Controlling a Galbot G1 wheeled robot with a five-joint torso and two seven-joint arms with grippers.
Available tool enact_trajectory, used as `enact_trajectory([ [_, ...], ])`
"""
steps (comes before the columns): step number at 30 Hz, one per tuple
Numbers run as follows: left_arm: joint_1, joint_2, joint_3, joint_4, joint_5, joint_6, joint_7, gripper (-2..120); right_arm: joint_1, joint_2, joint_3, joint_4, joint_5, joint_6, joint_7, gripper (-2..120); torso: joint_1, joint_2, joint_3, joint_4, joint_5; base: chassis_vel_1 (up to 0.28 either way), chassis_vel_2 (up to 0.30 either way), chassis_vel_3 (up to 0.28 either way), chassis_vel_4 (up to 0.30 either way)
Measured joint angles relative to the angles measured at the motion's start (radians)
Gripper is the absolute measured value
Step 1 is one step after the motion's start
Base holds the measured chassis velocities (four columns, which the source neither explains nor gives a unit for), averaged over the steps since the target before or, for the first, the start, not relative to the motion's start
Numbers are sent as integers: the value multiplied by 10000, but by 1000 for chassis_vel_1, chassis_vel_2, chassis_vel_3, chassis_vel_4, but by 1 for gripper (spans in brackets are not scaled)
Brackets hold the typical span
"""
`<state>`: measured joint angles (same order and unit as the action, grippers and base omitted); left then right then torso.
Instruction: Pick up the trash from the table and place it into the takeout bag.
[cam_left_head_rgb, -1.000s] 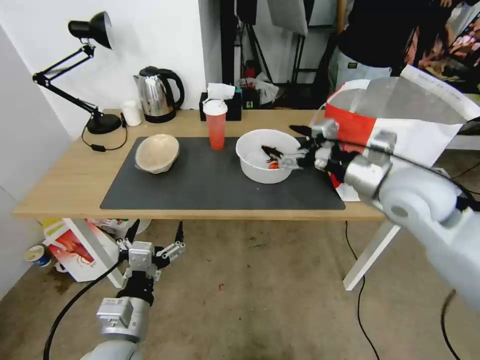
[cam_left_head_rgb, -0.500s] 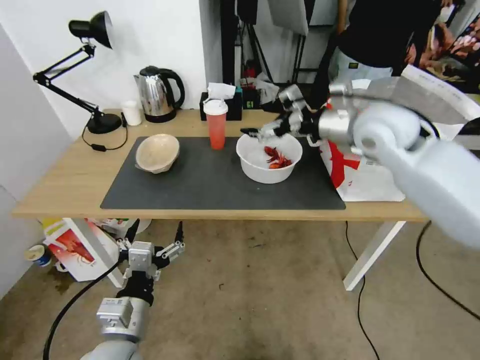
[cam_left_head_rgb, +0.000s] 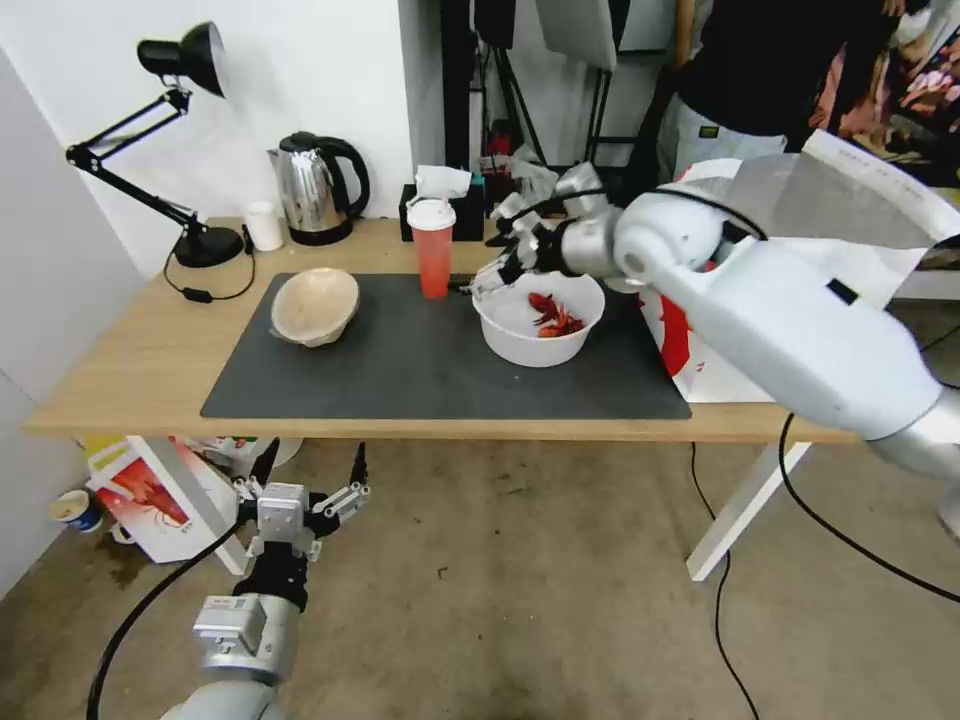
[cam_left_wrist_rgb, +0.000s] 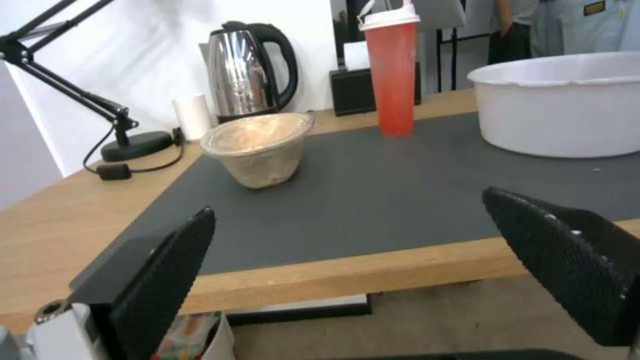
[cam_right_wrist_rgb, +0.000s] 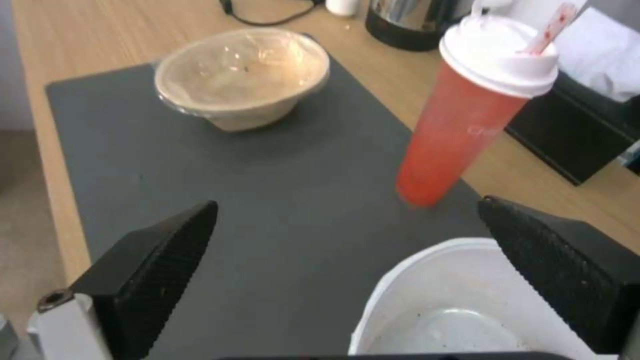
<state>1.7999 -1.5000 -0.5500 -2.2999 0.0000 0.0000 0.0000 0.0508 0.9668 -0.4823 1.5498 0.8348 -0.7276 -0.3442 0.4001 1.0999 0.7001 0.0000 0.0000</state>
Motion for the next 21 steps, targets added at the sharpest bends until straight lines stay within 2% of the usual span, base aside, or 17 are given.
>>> enact_trajectory([
  [10,0,0,0,0,0,0,0,100,839,-360,-1177,55,32,21,-6,100,0,0,-1,0,1,0,0,0,0],
  [21,0,0,0,0,0,0,0,100,1389,-1005,-1518,195,177,39,-152,100,0,0,-1,-1,2,0,0,0,0],
])
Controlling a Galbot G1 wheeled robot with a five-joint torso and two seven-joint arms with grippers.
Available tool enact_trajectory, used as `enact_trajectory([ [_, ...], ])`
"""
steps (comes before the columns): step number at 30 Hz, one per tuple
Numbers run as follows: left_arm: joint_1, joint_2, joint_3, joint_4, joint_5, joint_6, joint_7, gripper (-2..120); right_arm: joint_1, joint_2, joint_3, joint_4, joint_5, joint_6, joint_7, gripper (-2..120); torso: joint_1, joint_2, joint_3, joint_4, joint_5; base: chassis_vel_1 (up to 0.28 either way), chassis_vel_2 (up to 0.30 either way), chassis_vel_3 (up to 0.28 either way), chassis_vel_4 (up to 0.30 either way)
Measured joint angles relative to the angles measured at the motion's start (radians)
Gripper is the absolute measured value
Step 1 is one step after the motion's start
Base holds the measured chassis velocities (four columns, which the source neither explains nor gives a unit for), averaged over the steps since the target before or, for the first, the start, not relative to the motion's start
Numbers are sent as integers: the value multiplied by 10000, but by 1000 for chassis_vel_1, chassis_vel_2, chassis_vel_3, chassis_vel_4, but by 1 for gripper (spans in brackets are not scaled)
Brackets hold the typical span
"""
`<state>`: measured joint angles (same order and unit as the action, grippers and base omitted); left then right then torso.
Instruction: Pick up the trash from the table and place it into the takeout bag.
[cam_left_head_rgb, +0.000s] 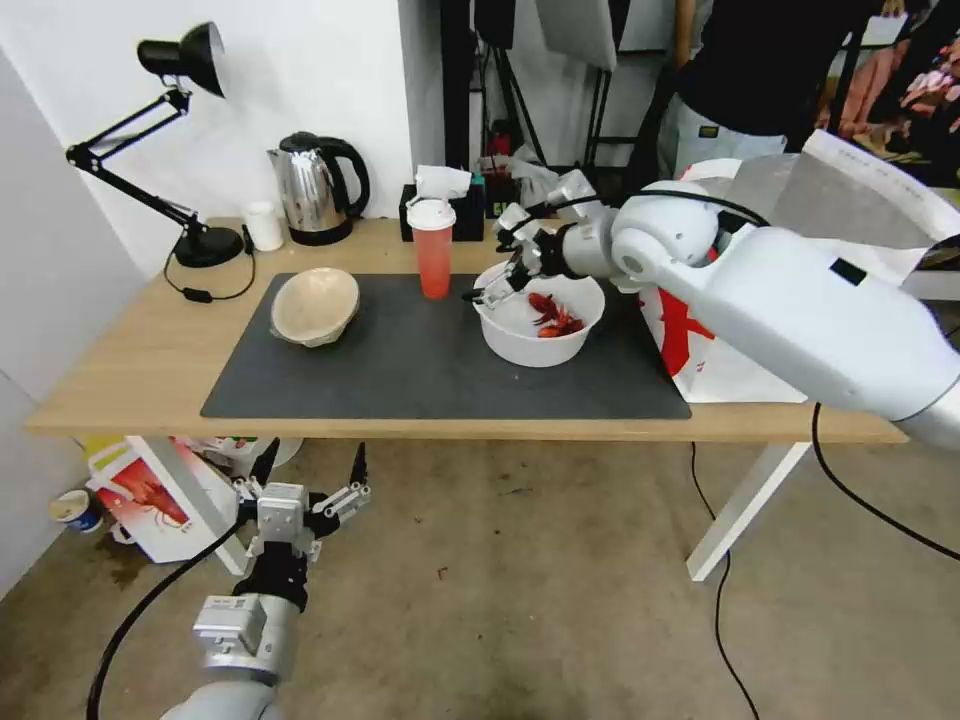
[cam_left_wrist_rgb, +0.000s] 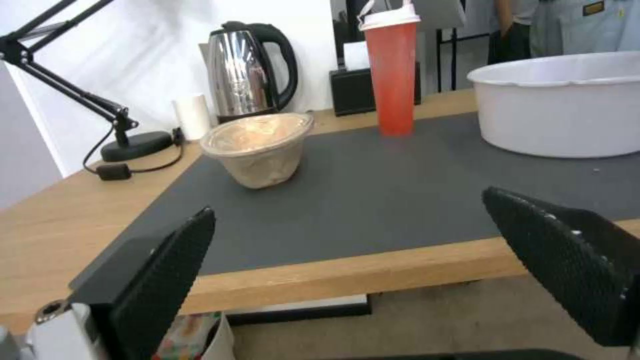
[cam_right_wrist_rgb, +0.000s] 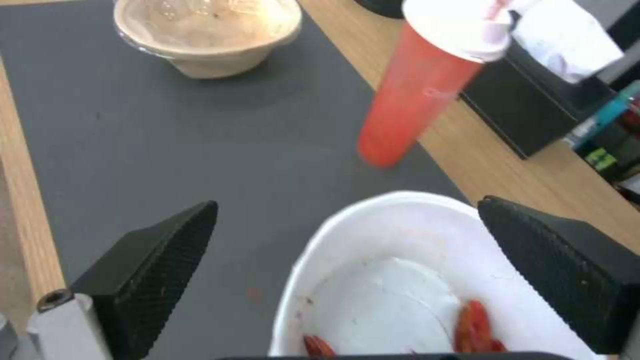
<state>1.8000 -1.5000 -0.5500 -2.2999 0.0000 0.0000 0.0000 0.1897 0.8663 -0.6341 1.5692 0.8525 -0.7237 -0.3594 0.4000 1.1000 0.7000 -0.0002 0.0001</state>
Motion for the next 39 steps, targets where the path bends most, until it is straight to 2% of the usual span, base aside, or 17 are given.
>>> enact_trajectory([
  [7,0,0,0,0,0,0,0,100,221,-451,-153,93,139,5,-84,100,0,0,0,1,0,0,0,0,0],
  [18,0,0,0,0,0,0,0,100,263,-685,-272,52,236,12,-140,100,-1,0,0,2,-1,0,0,0,0],
  [27,0,0,0,0,0,0,0,100,452,-1249,-659,640,1504,18,-190,100,0,0,0,1,-1,0,0,0,0],
  [39,0,0,0,0,0,0,0,100,226,-1407,-663,833,1599,19,-46,100,-1,0,0,2,-1,0,0,0,0],
])
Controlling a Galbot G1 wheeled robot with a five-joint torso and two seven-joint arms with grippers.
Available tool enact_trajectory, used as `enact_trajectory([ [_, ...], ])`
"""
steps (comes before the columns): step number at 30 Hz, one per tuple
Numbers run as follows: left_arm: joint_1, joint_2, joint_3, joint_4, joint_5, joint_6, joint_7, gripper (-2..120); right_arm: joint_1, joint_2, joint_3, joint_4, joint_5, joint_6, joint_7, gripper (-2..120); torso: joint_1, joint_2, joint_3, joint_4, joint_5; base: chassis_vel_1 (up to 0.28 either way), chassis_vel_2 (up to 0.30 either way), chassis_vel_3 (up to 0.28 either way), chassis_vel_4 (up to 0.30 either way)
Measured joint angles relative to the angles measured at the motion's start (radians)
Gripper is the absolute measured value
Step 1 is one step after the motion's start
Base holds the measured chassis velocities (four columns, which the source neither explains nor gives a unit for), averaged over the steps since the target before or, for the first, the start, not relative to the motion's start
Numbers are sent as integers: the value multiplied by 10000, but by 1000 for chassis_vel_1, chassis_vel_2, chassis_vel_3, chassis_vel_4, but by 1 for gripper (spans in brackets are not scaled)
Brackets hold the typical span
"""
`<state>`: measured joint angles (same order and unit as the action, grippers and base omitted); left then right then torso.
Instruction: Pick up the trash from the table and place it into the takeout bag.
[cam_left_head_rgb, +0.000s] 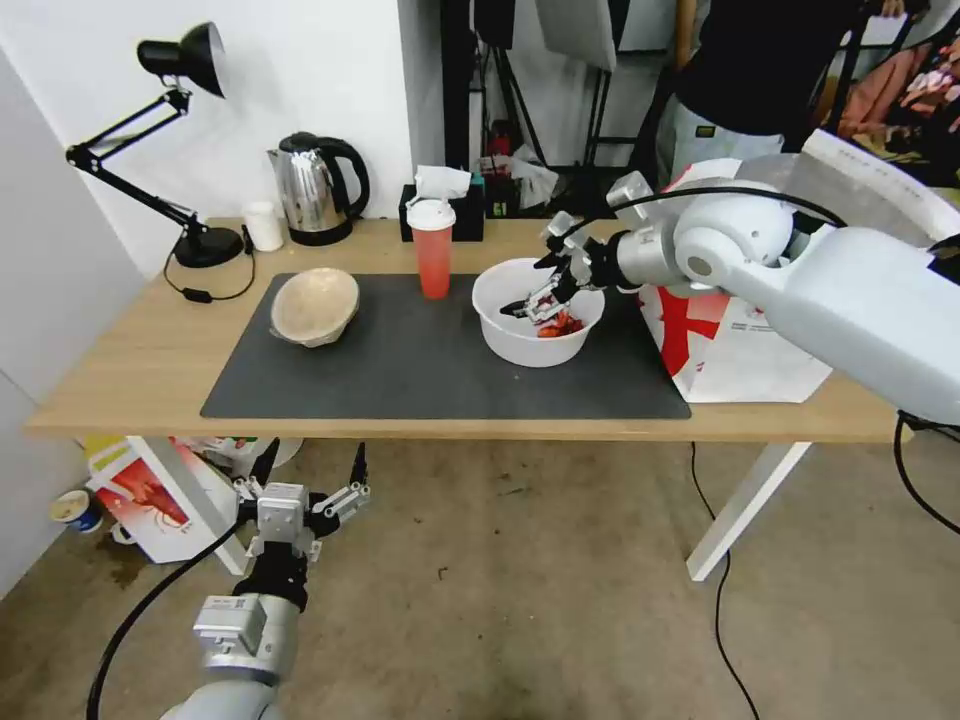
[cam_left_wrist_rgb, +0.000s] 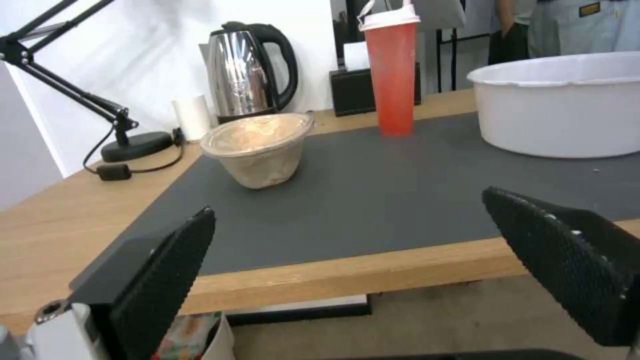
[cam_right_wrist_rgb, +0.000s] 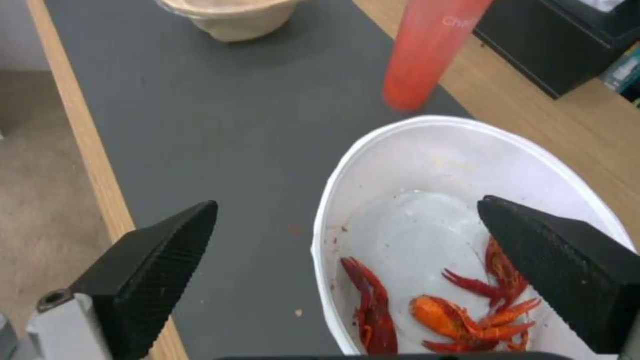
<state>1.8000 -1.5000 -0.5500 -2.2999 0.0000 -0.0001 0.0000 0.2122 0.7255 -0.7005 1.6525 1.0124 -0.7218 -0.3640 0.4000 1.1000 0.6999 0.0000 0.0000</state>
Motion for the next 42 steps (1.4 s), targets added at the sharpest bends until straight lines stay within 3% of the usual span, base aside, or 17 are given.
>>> enact_trajectory([
  [42,0,0,0,0,0,0,0,100,-557,54,-235,-308,-913,-6,60,100,0,0,1,0,-1,0,0,0,0],
])
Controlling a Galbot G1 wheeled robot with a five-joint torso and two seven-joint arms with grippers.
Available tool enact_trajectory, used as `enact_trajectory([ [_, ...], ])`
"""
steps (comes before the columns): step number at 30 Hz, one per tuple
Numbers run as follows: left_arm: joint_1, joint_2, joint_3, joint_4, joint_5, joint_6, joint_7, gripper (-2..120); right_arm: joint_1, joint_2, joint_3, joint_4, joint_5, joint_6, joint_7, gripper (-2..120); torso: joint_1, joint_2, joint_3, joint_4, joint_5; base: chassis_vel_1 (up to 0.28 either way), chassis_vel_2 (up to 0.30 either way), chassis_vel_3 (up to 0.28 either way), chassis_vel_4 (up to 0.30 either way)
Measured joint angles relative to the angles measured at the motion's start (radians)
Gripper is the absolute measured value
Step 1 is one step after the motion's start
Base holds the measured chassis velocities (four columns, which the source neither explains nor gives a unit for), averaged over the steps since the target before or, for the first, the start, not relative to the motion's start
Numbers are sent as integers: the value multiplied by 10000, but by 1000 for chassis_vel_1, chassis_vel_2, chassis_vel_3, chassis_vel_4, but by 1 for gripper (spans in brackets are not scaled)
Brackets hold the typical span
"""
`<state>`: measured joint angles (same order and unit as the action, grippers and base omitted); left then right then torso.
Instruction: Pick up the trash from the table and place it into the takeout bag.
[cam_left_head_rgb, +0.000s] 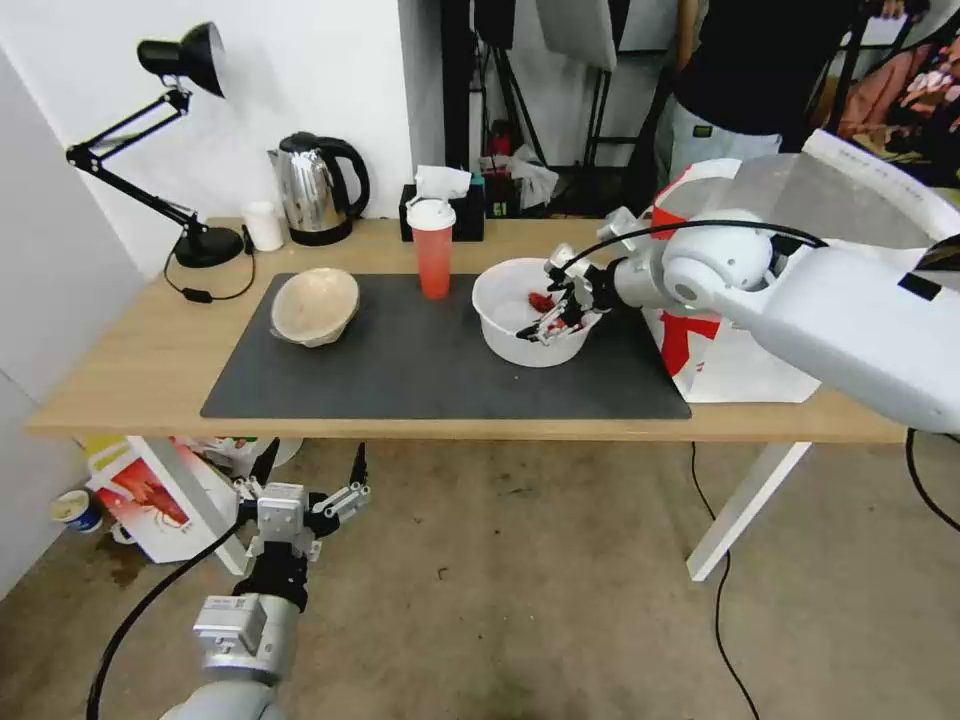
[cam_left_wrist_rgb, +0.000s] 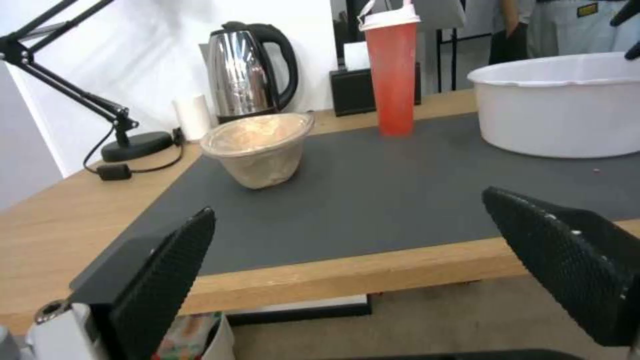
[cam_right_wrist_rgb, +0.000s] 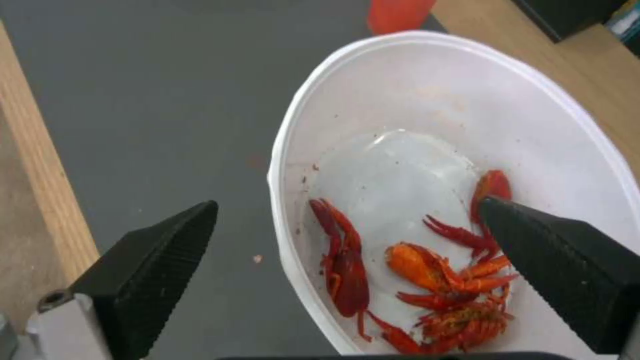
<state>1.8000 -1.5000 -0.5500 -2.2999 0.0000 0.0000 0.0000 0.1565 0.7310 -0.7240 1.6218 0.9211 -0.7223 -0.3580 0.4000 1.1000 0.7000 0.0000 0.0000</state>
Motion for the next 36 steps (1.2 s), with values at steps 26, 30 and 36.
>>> enact_trajectory([
  [26,0,0,0,0,0,0,0,100,1069,326,-1561,-458,-256,-1,-247,100,0,0,0,1,0,0,0,0,0],
  [30,0,-1,0,0,0,0,0,100,1260,397,-1797,-521,-346,0,-273,100,0,0,0,0,0,0,0,0,0],
  [36,0,0,0,0,0,0,0,100,1522,505,-2229,-688,-453,-1,-353,100,0,0,0,0,0,0,0,0,0],
])
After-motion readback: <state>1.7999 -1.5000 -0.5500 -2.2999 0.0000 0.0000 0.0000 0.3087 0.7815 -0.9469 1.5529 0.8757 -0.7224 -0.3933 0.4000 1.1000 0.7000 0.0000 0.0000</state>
